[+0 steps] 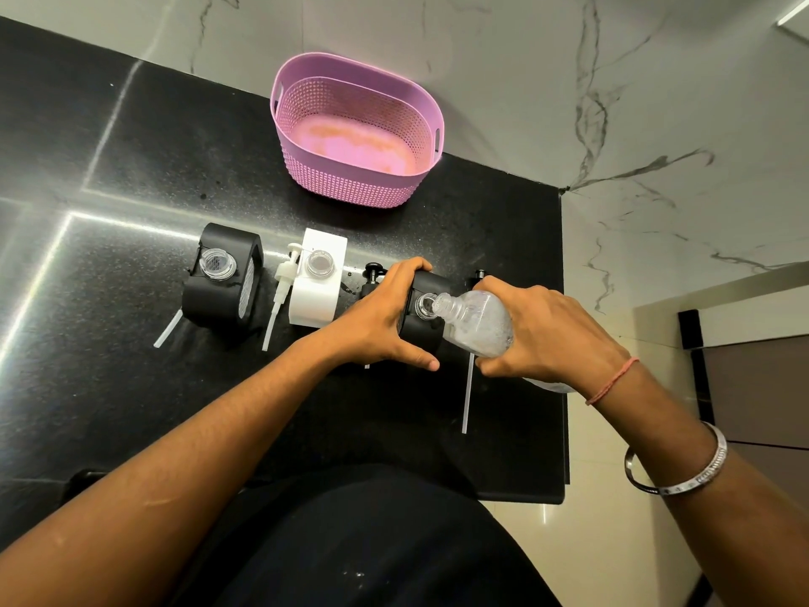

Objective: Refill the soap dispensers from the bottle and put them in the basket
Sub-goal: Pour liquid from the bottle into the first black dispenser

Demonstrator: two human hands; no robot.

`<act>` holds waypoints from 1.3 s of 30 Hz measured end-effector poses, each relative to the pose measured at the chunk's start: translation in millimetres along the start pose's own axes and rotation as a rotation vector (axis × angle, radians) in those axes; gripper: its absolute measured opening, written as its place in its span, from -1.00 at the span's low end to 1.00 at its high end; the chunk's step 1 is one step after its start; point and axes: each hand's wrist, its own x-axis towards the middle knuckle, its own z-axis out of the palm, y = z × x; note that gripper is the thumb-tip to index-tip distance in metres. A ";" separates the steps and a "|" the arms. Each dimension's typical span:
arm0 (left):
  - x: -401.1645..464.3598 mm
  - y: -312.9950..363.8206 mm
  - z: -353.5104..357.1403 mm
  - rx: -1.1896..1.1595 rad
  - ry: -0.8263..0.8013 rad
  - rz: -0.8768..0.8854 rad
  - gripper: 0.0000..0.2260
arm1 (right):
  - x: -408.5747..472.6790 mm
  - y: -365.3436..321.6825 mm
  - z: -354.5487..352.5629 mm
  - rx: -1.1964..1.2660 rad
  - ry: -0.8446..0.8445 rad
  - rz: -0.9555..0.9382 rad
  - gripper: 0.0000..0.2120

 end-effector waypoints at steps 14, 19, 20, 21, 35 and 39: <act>0.9 -1.8 -0.4 0.022 0.006 0.008 0.10 | 2.3 9.6 15.2 0.087 0.082 0.007 -0.29; 2.4 -2.1 0.4 0.027 0.002 0.013 0.09 | -1.3 15.5 26.1 0.216 0.123 0.028 -0.25; 2.4 -2.0 0.8 0.025 0.002 0.015 0.09 | -2.8 17.1 27.7 0.240 0.142 0.033 -0.25; 2.2 -2.3 0.6 0.023 0.003 0.016 0.09 | -3.7 18.0 29.0 0.269 0.168 0.040 -0.24; -6.8 5.8 15.1 0.116 0.184 -0.007 0.03 | -6.3 0.5 44.6 0.470 0.709 0.073 -0.27; -6.3 5.1 13.2 0.113 0.154 -0.008 0.04 | -8.8 3.8 47.1 0.540 0.706 0.073 -0.27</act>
